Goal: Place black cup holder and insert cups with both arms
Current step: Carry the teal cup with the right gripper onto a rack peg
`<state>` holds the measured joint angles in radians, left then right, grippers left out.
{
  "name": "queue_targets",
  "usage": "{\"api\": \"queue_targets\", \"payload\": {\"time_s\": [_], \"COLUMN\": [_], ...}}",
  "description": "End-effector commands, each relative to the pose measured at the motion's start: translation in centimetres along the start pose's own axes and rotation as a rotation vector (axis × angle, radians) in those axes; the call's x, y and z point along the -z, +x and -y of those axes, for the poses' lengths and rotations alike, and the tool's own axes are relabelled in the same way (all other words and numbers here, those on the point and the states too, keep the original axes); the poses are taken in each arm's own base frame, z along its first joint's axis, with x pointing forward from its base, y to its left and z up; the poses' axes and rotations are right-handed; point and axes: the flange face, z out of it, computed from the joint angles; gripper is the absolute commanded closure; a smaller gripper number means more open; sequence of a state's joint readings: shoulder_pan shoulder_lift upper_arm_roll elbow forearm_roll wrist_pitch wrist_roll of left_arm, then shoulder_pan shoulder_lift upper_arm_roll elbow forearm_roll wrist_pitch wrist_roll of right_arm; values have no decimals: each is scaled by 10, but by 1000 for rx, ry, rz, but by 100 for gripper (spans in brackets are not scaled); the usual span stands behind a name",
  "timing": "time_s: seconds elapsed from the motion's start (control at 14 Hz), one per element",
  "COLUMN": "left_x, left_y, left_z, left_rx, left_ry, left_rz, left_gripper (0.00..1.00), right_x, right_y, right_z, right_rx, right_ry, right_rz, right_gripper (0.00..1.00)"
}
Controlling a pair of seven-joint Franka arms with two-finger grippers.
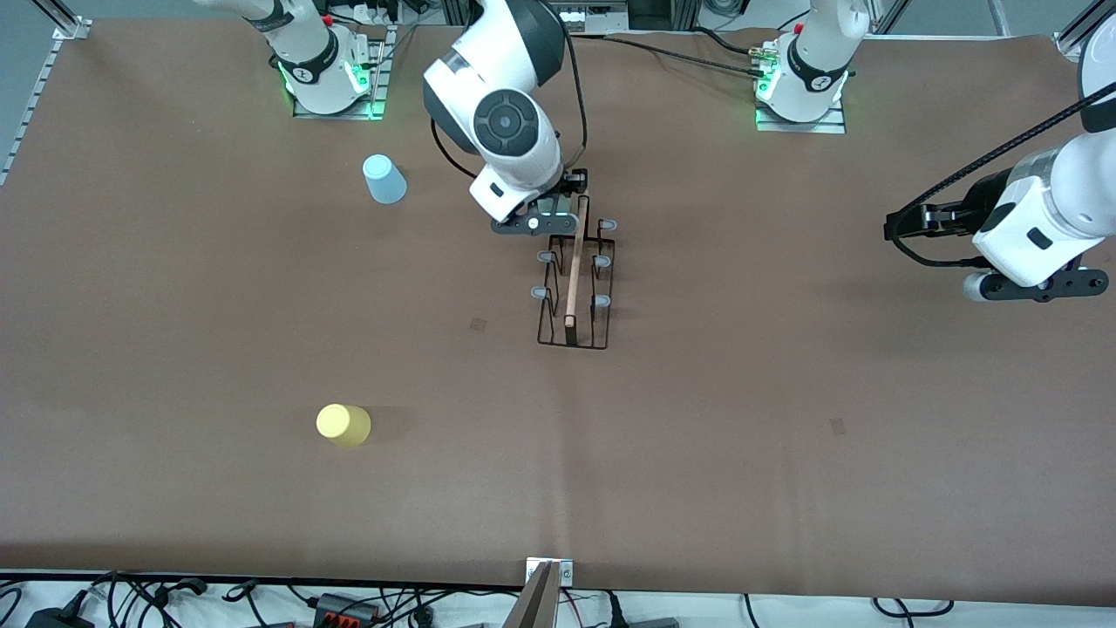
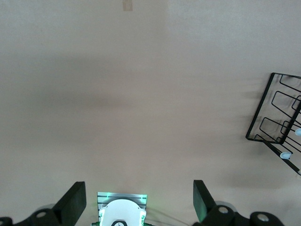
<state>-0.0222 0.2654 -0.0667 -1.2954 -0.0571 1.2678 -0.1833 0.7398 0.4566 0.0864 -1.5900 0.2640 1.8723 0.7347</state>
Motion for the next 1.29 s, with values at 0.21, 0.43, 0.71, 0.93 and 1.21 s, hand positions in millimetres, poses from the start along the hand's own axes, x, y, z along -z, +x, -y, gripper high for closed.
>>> {"api": "queue_targets", "payload": {"time_s": [0.21,0.43,0.71,0.93,1.21], "left_x": [-25,-22,-18,-15,-3], "left_y": [-49,-47,-42,-47,-47], "left_z": [8,13,29,23,19], "left_rx": [-13,-9,11,14,18], "left_ry": [32,96,93,79,62], "left_rz": [-49,-130,-177,-175,-201], "left_gripper": [0,0,0,0,0], "right_x": [-17,-28,-20,15,72], "right_y": [9,14,20,25,70], "right_z": [7,10,10,8,-59], "right_rx": [-22,-22,-31,-85,-206], "right_ry": [-5,-2,4,31,-56], "right_rz": [15,4,-5,-36,-214], "right_gripper": [80,78,0,0,0]}}
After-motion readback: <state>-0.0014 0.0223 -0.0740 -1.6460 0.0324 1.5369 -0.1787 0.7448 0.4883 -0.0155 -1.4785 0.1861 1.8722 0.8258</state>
